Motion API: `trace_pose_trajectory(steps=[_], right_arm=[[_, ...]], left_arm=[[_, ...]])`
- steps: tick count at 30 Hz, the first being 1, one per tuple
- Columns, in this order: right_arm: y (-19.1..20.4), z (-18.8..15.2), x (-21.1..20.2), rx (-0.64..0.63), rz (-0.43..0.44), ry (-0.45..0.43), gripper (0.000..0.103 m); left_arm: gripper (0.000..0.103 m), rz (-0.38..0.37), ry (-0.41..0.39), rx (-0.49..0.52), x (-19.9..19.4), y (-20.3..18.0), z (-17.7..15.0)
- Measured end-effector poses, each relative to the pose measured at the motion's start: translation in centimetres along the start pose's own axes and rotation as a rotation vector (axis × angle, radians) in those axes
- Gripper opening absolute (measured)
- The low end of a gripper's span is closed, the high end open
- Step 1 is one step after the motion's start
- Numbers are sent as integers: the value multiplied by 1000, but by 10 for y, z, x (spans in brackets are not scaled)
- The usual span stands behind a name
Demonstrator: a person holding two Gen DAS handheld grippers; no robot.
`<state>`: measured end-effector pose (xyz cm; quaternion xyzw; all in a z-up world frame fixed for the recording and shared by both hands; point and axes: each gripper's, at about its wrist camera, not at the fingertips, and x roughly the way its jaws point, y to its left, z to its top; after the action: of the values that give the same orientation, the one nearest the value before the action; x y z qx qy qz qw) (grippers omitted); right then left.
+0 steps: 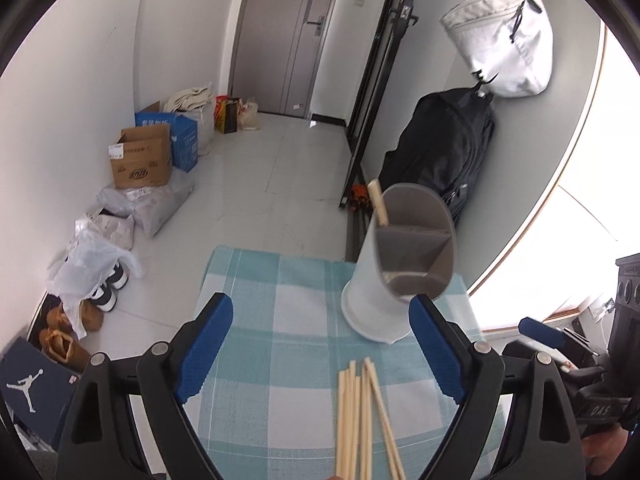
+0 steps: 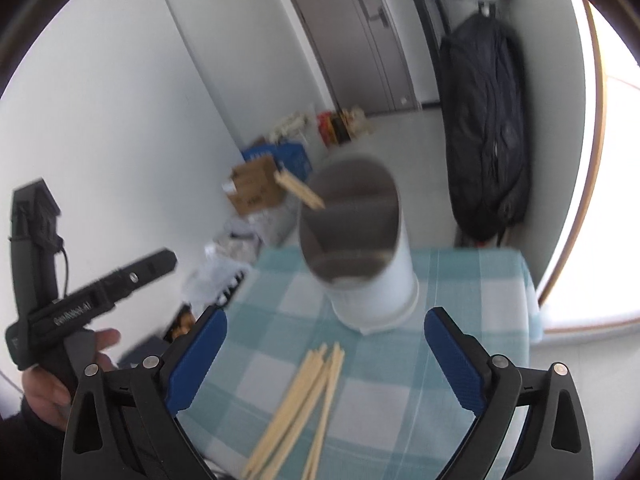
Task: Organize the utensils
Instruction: 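Lower the right tool to the pile and grasp another chopstick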
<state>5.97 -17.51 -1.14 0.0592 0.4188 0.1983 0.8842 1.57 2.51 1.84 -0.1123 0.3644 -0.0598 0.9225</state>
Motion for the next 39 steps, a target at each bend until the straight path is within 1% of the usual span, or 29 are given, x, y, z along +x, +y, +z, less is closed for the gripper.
trace_pose_trajectory(steps=[1,3,6,7,8,10,11,13,17,18,19,20,23,24,25,26,31,34,37,39], right_arm=[[0,-3,7,1,-8,25,100],[0,-13,30,4,-17,106,99],[1,-20,60,9,-23,187,95],[1,-22,71,11,-15,214,86],[1,-23,81,15,-11,243,82],[1,-23,103,19,-27,301,69],[2,-24,111,19,-35,320,68],[5,-24,127,13,-53,355,56],[13,-24,149,-22,-113,394,55],[14,-25,154,-23,-143,407,52],[14,-25,158,-22,-154,414,42],[14,-25,160,-25,-166,420,39],[17,-24,162,-51,-214,409,30],[17,-25,162,-51,-229,403,22],[18,-24,162,-48,-231,399,12],[17,-25,161,-38,-217,396,7],[11,-23,142,-11,-199,334,6],[9,-16,128,27,-155,283,6],[1,-11,103,68,-115,212,6],[-6,-7,82,97,-89,149,6]], left_arm=[[87,7,7,-9,4,4,-4],[87,11,32,-25,11,13,-10],[87,29,43,-29,15,23,-16],[87,46,43,-32,17,29,-17],[87,51,50,-41,18,33,-18],[87,46,70,-62,21,39,-17],[87,41,76,-73,21,43,-16],[87,40,79,-84,23,48,-18],[87,42,95,-97,28,56,-18],[87,36,102,-105,29,57,-20],[87,29,113,-117,30,59,-20],[87,23,124,-125,32,61,-20],[87,28,137,-128,35,64,-22],[87,26,142,-129,35,64,-22],[87,21,147,-130,36,65,-23],[87,22,153,-131,38,64,-23],[87,24,174,-122,42,62,-25],[87,23,189,-107,44,59,-26],[87,20,220,-79,49,52,-30],[87,10,259,-52,54,46,-35]])
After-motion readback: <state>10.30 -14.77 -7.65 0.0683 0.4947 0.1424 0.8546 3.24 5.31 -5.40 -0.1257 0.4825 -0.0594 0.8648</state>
